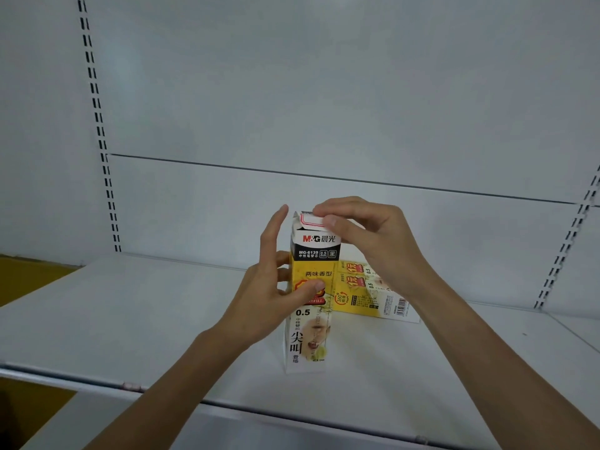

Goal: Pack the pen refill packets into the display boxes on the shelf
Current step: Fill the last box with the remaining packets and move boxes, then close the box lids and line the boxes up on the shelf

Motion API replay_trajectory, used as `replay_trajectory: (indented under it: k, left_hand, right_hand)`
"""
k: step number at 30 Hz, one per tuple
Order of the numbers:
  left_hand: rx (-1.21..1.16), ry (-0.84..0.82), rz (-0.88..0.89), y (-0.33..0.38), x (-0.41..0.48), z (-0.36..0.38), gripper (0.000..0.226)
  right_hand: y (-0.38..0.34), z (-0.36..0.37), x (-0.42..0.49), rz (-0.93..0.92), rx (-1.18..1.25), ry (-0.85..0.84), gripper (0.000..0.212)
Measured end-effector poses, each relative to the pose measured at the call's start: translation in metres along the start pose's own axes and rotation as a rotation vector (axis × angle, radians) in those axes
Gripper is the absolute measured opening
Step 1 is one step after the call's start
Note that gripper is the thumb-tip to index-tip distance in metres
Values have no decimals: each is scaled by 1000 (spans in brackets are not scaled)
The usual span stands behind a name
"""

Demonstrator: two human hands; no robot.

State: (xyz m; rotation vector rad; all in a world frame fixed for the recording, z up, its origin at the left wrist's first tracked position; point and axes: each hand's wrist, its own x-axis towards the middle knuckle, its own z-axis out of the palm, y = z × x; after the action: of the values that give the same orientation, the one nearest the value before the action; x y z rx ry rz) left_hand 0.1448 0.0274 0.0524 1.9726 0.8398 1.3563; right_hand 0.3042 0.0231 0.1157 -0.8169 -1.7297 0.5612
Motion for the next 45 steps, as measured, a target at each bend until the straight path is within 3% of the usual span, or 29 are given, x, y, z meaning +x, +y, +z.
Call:
replay_trajectory:
  k: [7, 15, 16, 18, 20, 21, 24, 27, 30, 32, 35, 41, 43, 45]
  left_hand:
    - [7, 5, 5, 4, 0, 1, 85]
    - [113, 77, 48, 5, -2, 4, 64]
    - [111, 128, 52, 4, -2, 5, 64]
    - [68, 297, 32, 1, -2, 7, 62]
    - [-45, 446, -95, -3, -2, 14, 60]
    - [-131, 468, -189, -8, -3, 17, 62]
    - [-253, 398, -400, -23, -14, 27, 69]
    - [122, 294, -421, -38, -25, 24, 62]
    - [136, 127, -467, -42, -30, 27, 57]
    - [158, 58, -424, -37, -30, 36, 47]
    - [220, 51, -345, -35, -24, 52, 54]
    - [226, 45, -353, -44, -12, 58, 48]
    - [219, 26, -336, -43, -11, 58, 52]
    - [240, 12, -315, -43, -12, 58, 54]
  right_hand:
    - [-3, 1, 0, -51, -58, -5, 17]
    - [0, -4, -12, -30, -108, -77, 14]
    - [3, -3, -19, -26, -154, -53, 18]
    - [15, 1, -37, 49, -284, -19, 58]
    - [30, 7, -59, 186, -425, -83, 94]
    - [36, 8, -70, 222, -523, -147, 101]
    - [49, -9, -91, 318, -565, -240, 83]
    - [51, -45, -97, 438, -519, -228, 71]
    - [54, -61, -106, 539, -648, -104, 78]
    - [57, -56, -113, 605, -606, -44, 64]
    - [69, -49, -118, 589, -602, 17, 43]
    - [88, -69, -95, 627, -560, 20, 53]
    - [94, -82, -89, 586, -488, 117, 43]
    - [107, -94, -85, 496, -563, 213, 43]
